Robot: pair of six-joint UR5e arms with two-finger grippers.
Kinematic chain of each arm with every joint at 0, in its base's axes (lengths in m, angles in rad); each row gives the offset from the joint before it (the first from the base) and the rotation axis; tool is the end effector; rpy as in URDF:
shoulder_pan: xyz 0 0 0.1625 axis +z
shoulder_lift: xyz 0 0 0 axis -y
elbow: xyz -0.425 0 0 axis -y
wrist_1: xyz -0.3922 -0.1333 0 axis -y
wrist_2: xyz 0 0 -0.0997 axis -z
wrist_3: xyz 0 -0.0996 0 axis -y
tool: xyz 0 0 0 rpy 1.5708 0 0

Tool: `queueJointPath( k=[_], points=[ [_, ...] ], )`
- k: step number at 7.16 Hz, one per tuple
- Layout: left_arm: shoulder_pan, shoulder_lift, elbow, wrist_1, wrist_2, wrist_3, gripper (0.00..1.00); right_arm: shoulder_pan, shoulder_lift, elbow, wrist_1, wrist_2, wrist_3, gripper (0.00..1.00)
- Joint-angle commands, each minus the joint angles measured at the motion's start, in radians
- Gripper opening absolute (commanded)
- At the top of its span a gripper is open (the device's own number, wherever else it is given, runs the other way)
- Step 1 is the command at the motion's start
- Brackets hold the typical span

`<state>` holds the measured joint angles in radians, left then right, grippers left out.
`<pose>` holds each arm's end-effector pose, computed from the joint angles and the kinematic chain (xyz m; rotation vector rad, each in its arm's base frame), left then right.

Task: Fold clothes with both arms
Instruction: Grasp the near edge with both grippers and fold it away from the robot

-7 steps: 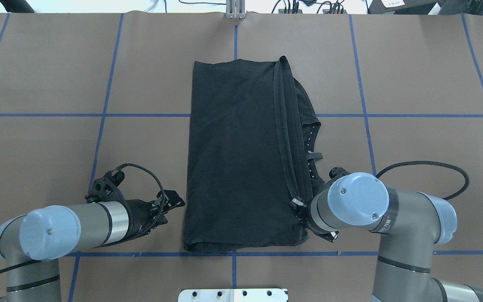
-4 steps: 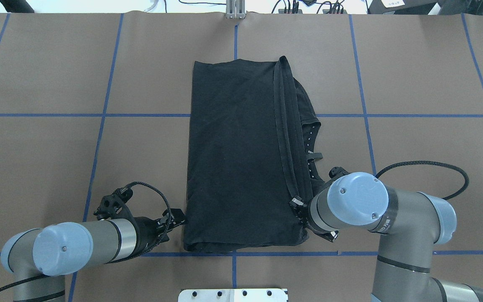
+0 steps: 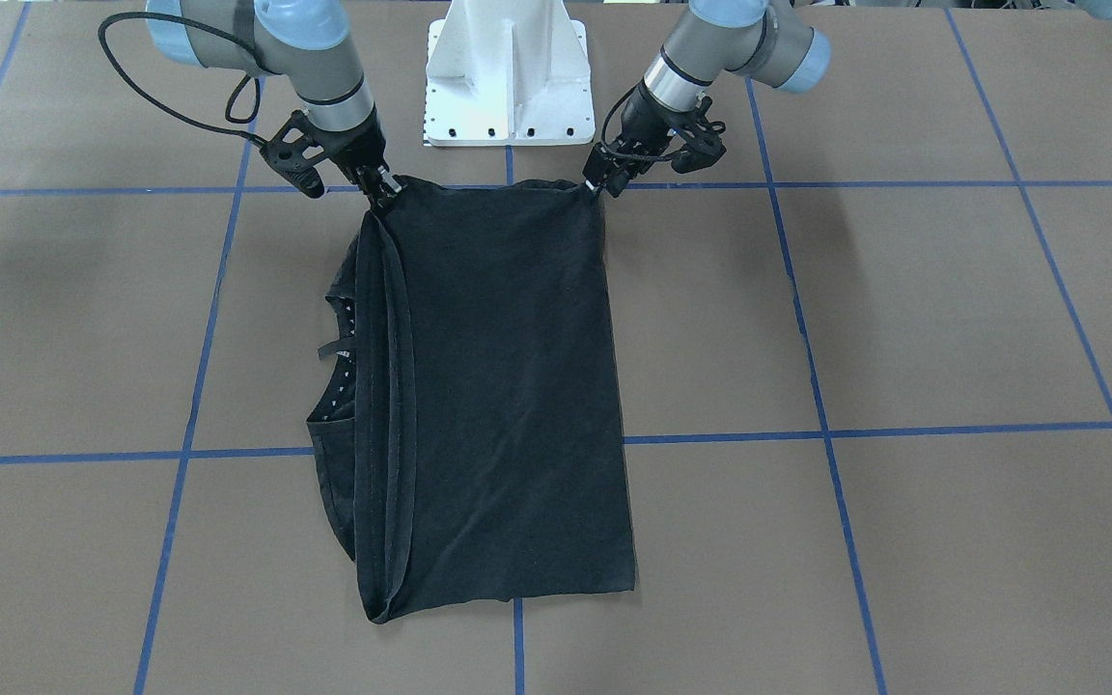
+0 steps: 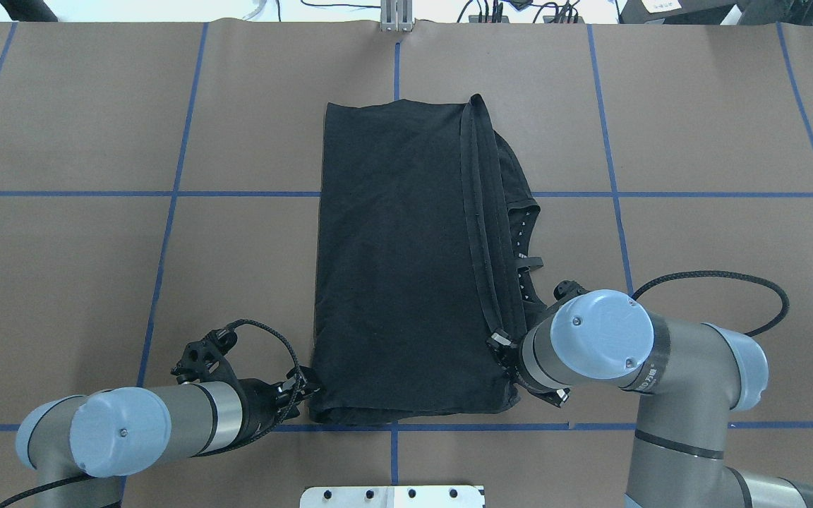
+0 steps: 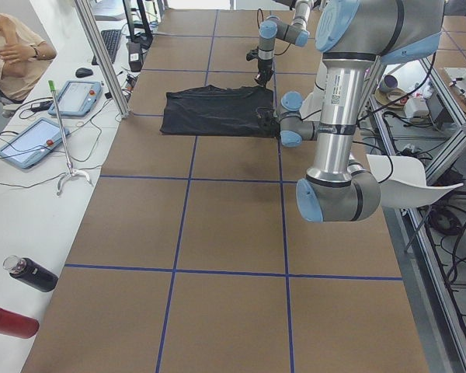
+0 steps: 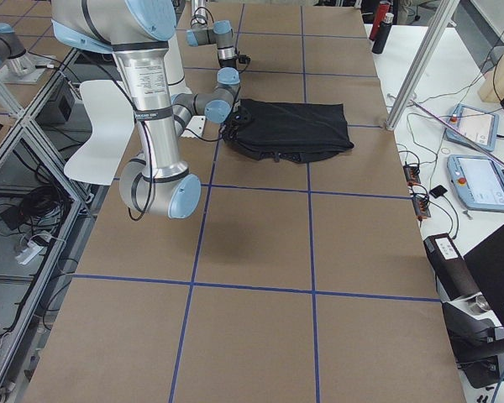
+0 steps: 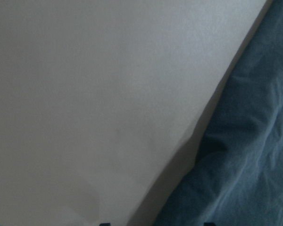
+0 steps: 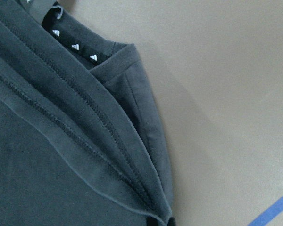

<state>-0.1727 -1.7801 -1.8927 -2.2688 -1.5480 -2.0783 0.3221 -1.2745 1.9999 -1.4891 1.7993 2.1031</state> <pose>0.5221 -0.2287 0.3190 -0.1886 1.2375 -0.6050 -0.4929 -0.2812 0.3039 -0.3058 -0.7940 0.7116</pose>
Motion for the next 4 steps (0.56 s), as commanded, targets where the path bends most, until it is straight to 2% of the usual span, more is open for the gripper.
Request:
queueJointPath(
  k=[1, 2, 3, 4],
  points=[
    [0.002, -0.004, 0.001, 0.000, 0.000, 0.000, 0.60, 0.000, 0.000, -0.001, 0.001, 0.000, 0.000, 0.00],
    [0.005, -0.004, 0.001, 0.000, 0.000, 0.000, 0.57, 0.000, 0.000, -0.003, 0.000, 0.000, 0.000, 0.00],
    [0.009, -0.004, 0.006, 0.000, 0.000, -0.025, 0.45, 0.000, -0.003, -0.003, 0.000, 0.000, 0.000, 0.00],
    [0.031, -0.009, 0.009, 0.000, 0.000, -0.073, 0.16, 0.000, -0.003, -0.003, 0.000, 0.000, 0.000, 0.00]
  ],
)
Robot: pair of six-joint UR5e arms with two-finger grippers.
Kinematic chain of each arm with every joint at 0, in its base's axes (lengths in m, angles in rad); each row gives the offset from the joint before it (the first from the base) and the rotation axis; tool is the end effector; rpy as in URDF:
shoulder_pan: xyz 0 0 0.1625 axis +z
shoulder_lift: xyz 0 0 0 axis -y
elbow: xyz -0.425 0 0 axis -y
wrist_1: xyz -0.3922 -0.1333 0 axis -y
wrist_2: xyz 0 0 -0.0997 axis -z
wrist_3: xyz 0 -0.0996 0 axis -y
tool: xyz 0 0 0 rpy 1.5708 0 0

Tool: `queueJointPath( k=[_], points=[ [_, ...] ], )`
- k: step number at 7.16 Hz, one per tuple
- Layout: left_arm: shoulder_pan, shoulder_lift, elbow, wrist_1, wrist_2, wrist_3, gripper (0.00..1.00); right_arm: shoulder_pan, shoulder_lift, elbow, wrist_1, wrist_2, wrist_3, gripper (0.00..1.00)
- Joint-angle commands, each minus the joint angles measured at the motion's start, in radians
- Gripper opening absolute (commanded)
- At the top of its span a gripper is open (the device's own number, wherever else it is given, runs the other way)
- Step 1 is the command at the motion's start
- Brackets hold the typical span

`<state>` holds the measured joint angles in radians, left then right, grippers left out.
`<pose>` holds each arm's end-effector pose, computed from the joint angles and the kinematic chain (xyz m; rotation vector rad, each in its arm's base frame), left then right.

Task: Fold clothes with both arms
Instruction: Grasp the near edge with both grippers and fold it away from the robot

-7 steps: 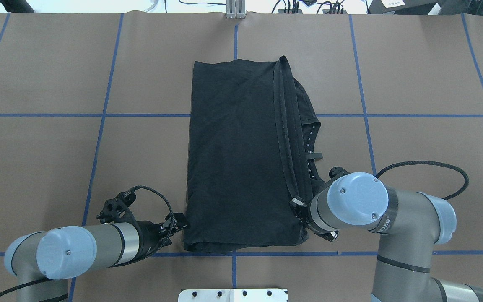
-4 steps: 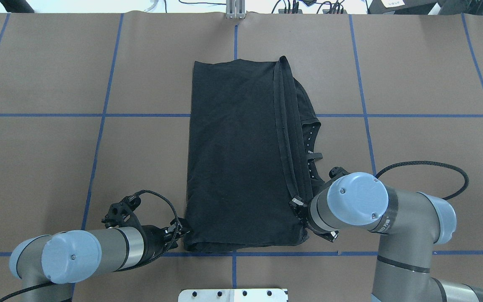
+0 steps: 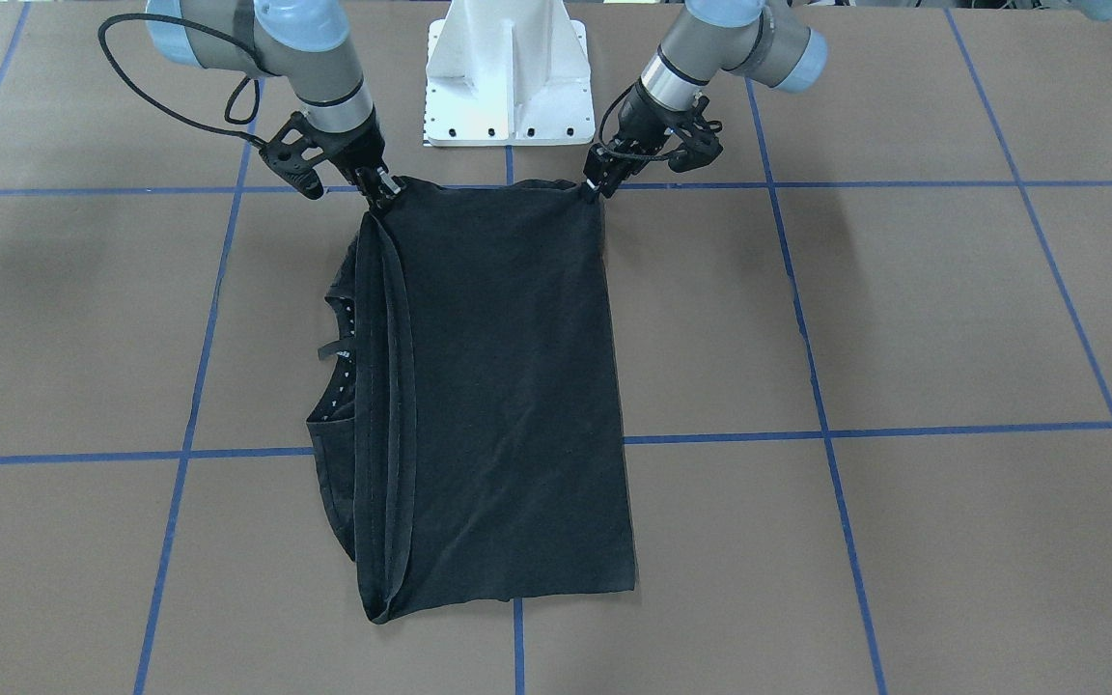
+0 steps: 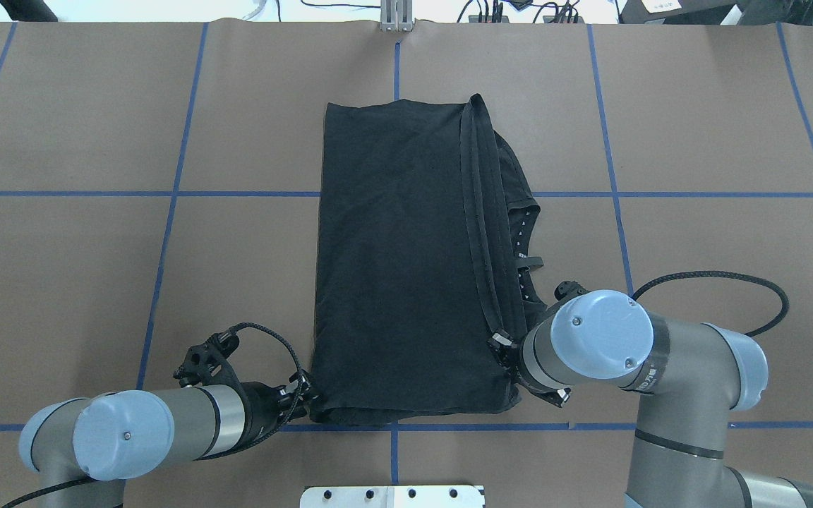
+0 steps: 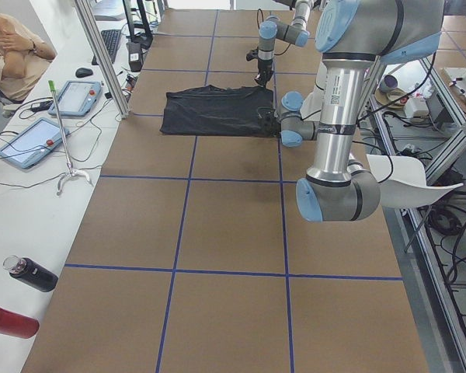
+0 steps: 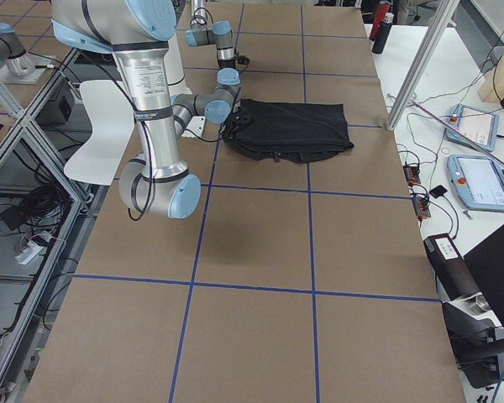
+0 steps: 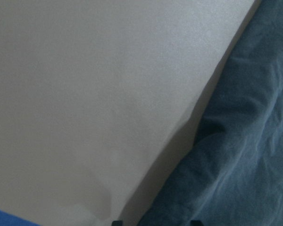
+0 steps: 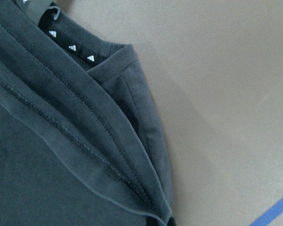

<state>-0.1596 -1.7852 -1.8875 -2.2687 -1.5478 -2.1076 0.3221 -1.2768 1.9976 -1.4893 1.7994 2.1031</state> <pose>0.5272 -0.2222 0.3186 -0.2148 1.2341 -0.6192 -0.4932 -0.2813 0.3062 -0.3056 -0.7892 0.7126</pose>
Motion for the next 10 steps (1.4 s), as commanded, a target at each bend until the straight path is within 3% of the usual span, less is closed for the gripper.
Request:
queueJointPath(
  k=[1, 6, 7, 8, 9, 10],
  points=[
    [0.025, -0.005, 0.005, 0.000, 0.000, -0.045, 0.00, 0.000, -0.001, 0.000, 0.000, 0.002, 0.000, 0.00],
    [0.012, 0.009, -0.116, 0.041, 0.000, -0.095, 0.00, 0.002, -0.015, 0.027, 0.001, 0.005, 0.000, 0.00],
    [0.026, 0.033, -0.172, 0.060, 0.002, -0.138, 0.00, 0.002, -0.060, 0.094, 0.001, 0.009, 0.005, 0.00],
    [0.028, 0.038, -0.255, 0.122, -0.001, -0.147, 0.00, 0.002, -0.103, 0.171, 0.003, 0.094, 0.049, 0.00],
    [0.026, 0.036, -0.368, 0.234, -0.011, -0.146, 0.00, 0.032, -0.104, 0.200, 0.006, 0.151, 0.102, 0.00],
    [0.003, 0.017, -0.410, 0.277, -0.061, -0.146, 0.00, 0.066, -0.090, 0.208, 0.011, 0.153, 0.167, 0.00]
  ],
)
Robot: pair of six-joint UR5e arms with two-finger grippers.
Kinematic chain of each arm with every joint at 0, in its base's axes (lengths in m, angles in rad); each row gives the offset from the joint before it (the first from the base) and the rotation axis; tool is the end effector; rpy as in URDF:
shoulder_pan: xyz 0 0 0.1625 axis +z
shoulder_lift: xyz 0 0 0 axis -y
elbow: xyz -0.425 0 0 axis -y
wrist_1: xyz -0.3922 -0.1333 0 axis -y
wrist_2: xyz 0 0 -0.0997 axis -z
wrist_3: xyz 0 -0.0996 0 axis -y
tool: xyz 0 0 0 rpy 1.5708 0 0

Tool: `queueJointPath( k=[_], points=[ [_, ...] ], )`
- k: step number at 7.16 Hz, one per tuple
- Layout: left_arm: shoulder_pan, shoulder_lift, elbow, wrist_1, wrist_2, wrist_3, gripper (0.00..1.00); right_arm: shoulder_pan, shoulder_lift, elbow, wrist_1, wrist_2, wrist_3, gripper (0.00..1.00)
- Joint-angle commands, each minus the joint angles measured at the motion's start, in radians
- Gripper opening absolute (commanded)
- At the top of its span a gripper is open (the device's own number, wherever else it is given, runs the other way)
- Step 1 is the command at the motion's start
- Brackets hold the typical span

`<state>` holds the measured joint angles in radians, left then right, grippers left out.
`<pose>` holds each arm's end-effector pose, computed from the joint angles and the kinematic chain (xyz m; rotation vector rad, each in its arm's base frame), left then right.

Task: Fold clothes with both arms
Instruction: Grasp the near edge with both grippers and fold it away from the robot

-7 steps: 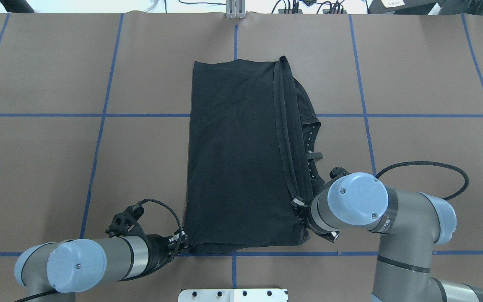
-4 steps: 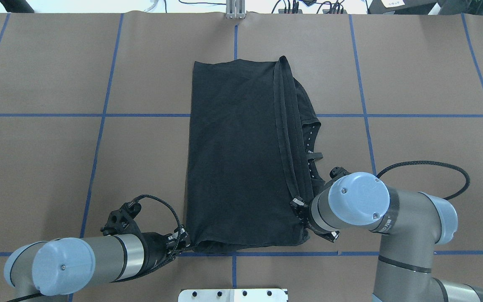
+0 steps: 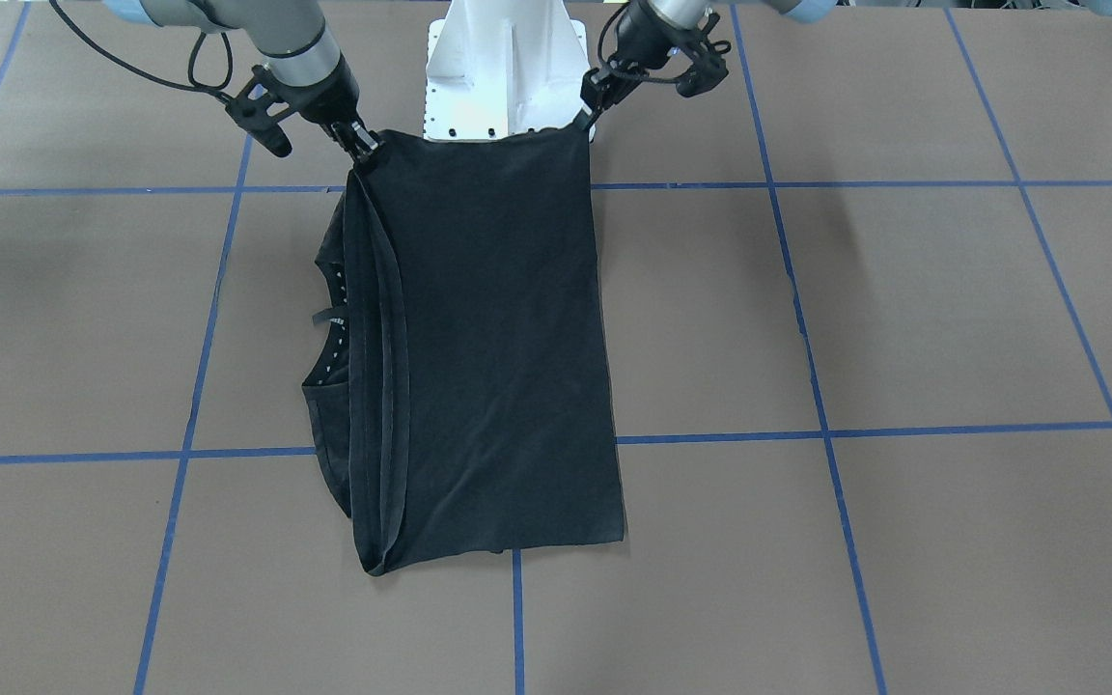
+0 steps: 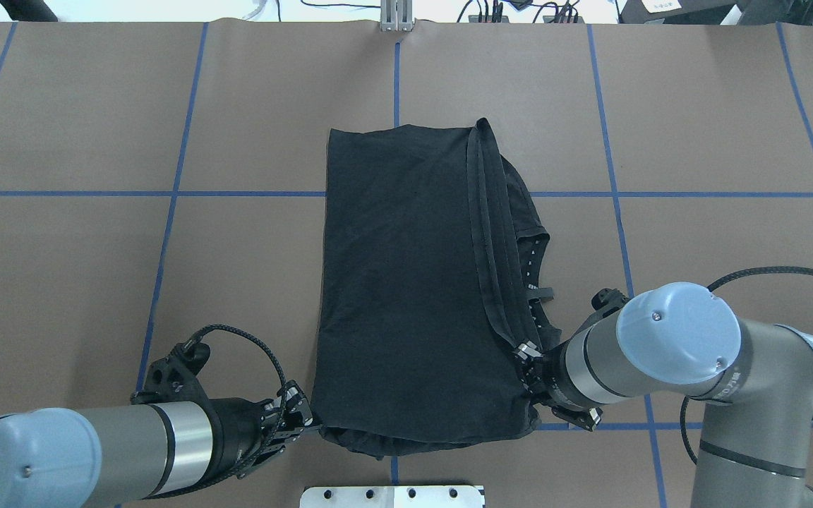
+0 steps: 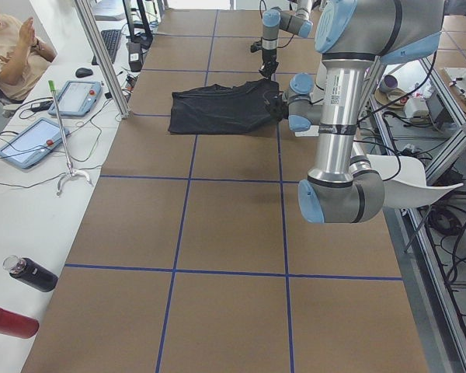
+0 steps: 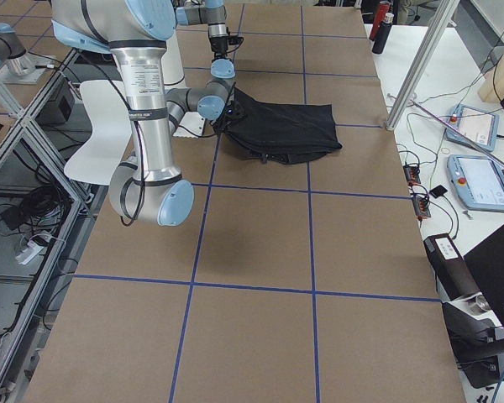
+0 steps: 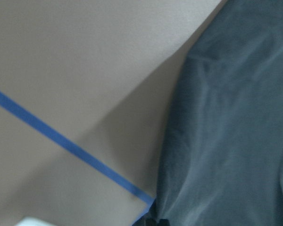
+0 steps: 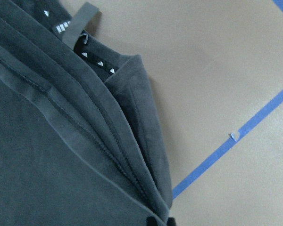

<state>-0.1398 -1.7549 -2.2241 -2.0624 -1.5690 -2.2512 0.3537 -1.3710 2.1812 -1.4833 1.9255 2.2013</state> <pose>0.4378 -0.1964 0.2160 -0.3622 1.3132 -0.6945 -0.4254 -0.2623 0.2752 -0.4611 -0.8548 0.7492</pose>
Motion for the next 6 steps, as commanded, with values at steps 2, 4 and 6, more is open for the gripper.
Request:
queueJointPath(
  k=[2, 4, 6],
  points=[
    [-0.209, -0.102, -0.001, 0.077, -0.078, 0.021, 0.00, 0.208, 0.065, -0.015, 0.001, 0.093, 0.097, 0.00],
    [-0.416, -0.222, 0.163, 0.076, -0.234, 0.095, 0.00, 0.359, 0.203, -0.203, 0.000, 0.214, 0.095, 0.00],
    [-0.513, -0.314, 0.350, 0.056, -0.241, 0.181, 0.00, 0.427, 0.312, -0.385, 0.005, 0.245, 0.075, 0.00]
  ],
)
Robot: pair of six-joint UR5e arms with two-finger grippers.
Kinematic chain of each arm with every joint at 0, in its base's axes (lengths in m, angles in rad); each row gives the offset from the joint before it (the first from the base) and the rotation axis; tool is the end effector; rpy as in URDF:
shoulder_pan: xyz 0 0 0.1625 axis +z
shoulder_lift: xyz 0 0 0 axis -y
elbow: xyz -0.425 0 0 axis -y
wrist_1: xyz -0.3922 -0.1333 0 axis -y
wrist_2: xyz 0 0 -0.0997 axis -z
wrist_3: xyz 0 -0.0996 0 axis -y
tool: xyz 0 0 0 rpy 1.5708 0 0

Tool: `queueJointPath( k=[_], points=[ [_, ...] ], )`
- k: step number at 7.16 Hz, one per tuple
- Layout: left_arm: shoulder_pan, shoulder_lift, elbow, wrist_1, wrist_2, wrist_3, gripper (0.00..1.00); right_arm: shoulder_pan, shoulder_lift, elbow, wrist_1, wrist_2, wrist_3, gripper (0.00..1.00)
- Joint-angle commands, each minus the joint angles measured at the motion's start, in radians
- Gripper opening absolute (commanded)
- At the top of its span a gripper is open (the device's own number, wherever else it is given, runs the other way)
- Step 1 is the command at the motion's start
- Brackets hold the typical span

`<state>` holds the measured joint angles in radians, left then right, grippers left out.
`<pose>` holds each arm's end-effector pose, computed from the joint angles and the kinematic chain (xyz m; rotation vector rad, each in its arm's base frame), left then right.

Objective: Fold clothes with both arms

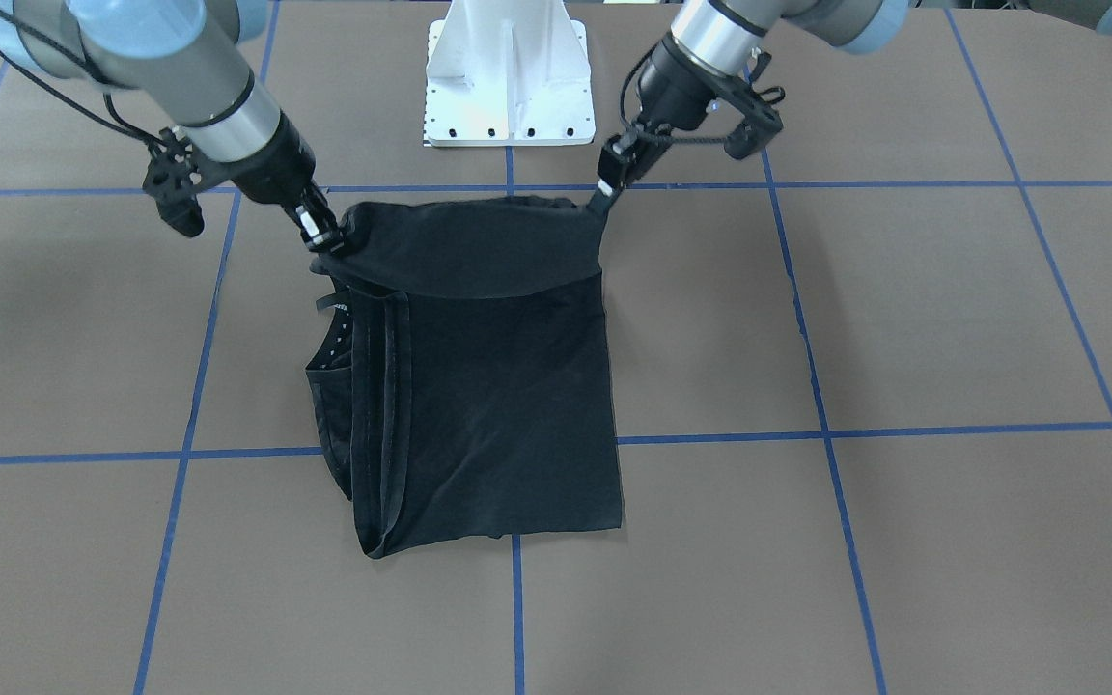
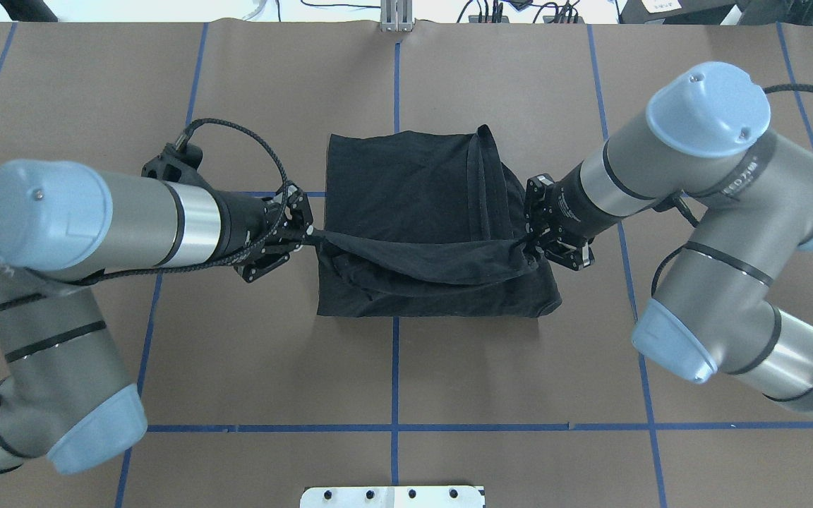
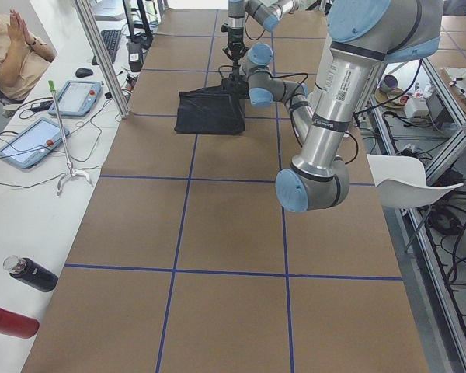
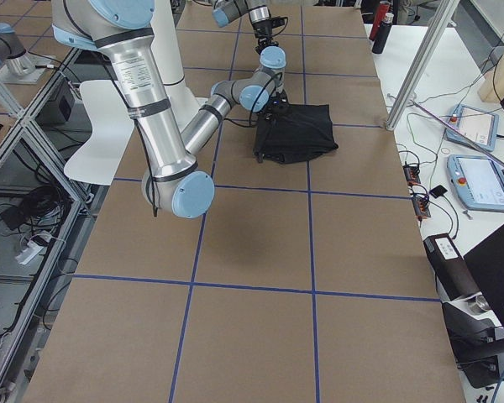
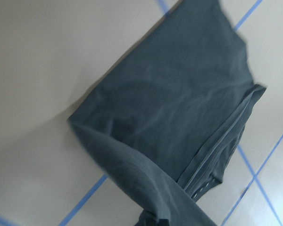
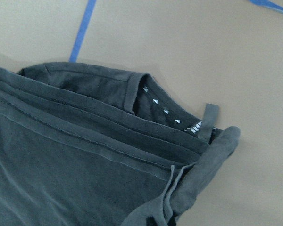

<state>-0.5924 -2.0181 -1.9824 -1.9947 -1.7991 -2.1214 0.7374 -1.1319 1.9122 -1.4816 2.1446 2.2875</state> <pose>0.4039 -0.4053 0.1807 -0.1751 1.3248 -0.8294 -0.3817 -0.4537 0.2491 -0.5561 -0.8956 1.0775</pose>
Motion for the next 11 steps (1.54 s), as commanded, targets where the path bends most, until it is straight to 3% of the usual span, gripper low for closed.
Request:
queueJointPath(
  k=[1, 3, 5, 6, 7, 8, 9, 11],
  points=[
    [-0.096, -0.076, 0.184, -0.060, -0.011, 0.075, 0.00, 0.054, 0.137, -0.215, 0.006, 0.030, -0.028, 0.00],
    [-0.145, -0.149, 0.383, -0.194, -0.011, 0.077, 0.00, 0.098, 0.197, -0.435, 0.183, 0.034, -0.039, 0.00],
    [-0.179, -0.211, 0.535, -0.275, -0.006, 0.115, 0.00, 0.117, 0.323, -0.632, 0.204, 0.031, -0.097, 0.00],
    [-0.196, -0.241, 0.613, -0.329, -0.002, 0.130, 0.00, 0.128, 0.336, -0.680, 0.204, 0.023, -0.179, 0.00],
    [-0.204, -0.311, 0.751, -0.405, 0.038, 0.135, 0.36, 0.144, 0.403, -0.776, 0.205, 0.020, -0.222, 0.35],
    [-0.217, -0.351, 0.855, -0.473, 0.099, 0.238, 0.71, 0.157, 0.482, -0.845, 0.204, -0.026, -0.306, 0.99],
    [-0.289, -0.352, 0.856, -0.473, 0.084, 0.300, 0.99, 0.219, 0.504, -0.863, 0.201, -0.023, -0.406, 1.00],
    [-0.296, -0.347, 0.840, -0.469, 0.043, 0.305, 0.99, 0.226, 0.512, -0.861, 0.199, -0.019, -0.439, 1.00]
  ],
)
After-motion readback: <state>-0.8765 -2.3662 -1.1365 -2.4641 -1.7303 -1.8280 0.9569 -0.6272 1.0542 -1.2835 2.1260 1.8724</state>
